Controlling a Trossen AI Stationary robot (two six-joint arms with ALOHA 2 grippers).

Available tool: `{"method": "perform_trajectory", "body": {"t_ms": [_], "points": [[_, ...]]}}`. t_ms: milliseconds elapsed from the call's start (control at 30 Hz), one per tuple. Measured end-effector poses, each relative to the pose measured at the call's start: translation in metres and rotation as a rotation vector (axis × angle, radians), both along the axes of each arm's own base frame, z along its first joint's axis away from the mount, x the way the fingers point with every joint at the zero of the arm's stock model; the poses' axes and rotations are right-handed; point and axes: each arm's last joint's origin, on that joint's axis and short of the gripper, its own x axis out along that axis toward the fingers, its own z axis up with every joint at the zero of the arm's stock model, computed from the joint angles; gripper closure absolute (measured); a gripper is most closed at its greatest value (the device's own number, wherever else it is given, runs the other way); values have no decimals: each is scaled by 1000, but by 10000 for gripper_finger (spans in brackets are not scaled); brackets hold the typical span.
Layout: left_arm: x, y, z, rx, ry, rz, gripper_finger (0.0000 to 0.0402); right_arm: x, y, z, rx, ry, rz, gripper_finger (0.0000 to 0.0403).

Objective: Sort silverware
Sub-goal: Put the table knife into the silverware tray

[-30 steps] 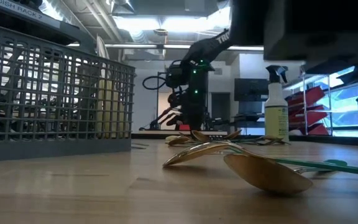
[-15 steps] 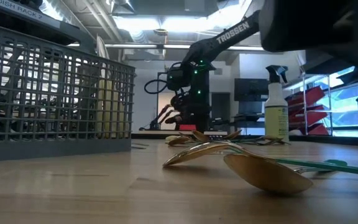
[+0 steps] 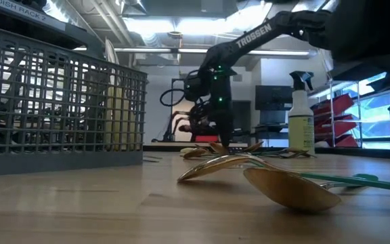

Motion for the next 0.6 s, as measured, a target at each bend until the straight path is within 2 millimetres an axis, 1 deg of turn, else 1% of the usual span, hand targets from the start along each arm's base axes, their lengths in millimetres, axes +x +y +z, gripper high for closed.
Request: {"method": "perform_trajectory", "body": {"t_ms": [133,300,400,533,600], "points": [[0,0,0,0,0,0,322,-2,-6,0,48,-47,-47,402],[0,0,0,0,0,-1,322,3,-9,-1,70,-126,-93,402],[0,0,0,-3,1,0,322,1,-8,-7,116,-139,-116,403],[0,0,-1,-10,9,-1,322,-7,-12,-16,119,-101,-188,403],[0,0,-2,-12,20,-2,322,-9,-13,-21,133,-111,-202,403]]}}
